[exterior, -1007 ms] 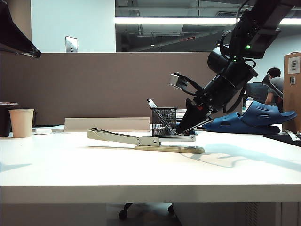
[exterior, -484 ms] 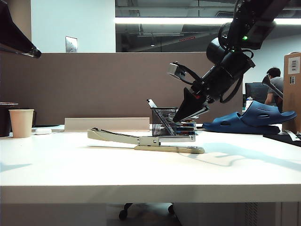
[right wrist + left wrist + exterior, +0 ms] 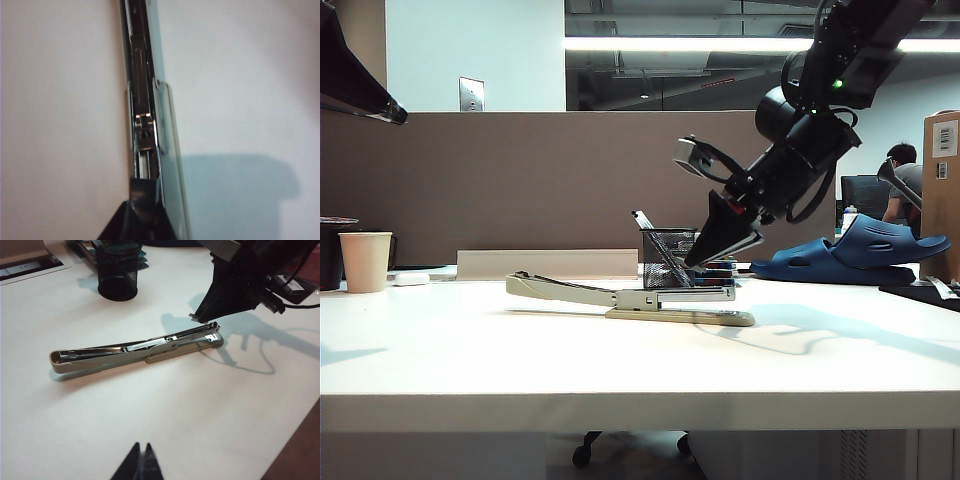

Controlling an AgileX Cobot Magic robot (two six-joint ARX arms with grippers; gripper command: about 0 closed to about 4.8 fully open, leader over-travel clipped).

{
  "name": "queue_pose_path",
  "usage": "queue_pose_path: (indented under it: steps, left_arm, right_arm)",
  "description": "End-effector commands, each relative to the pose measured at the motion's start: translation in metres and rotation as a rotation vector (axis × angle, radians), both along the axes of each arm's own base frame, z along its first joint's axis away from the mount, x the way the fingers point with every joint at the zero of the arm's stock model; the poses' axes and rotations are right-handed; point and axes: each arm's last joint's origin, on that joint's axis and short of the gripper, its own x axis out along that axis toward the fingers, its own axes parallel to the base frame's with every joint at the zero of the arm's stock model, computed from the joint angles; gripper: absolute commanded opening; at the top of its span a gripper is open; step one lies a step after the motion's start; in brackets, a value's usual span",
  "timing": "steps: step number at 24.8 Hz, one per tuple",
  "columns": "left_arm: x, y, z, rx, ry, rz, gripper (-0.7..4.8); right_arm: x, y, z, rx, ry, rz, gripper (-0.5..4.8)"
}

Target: Pick up a set of staples and put them into the open stapler.

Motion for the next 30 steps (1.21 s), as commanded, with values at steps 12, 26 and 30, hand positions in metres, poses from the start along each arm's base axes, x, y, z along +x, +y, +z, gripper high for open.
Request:
queue_pose_path:
  steps: [12,26,30]
  left_arm:
    - [-0.0003,-0.0001,0.0013,0.000,-0.006,-0.007,-0.02]
    - [-0.0006,-0.0001,0.0009,0.018,-0.017,-0.016,-0.02]
    - [-0.0006,-0.0001,0.0009,0.018,-0.017,-0.016,-0.02]
  right_arm:
    - [0.0036,0.0033,-0.0115,-0.013,0.012,-0.002,0.20]
    - [0.0024,0.0049,-0.0055,-0.007,-0.005,0.003,0.20]
    - [0.0028,0.0049,-0.0054,-0.009,-0.010,0.002,0.20]
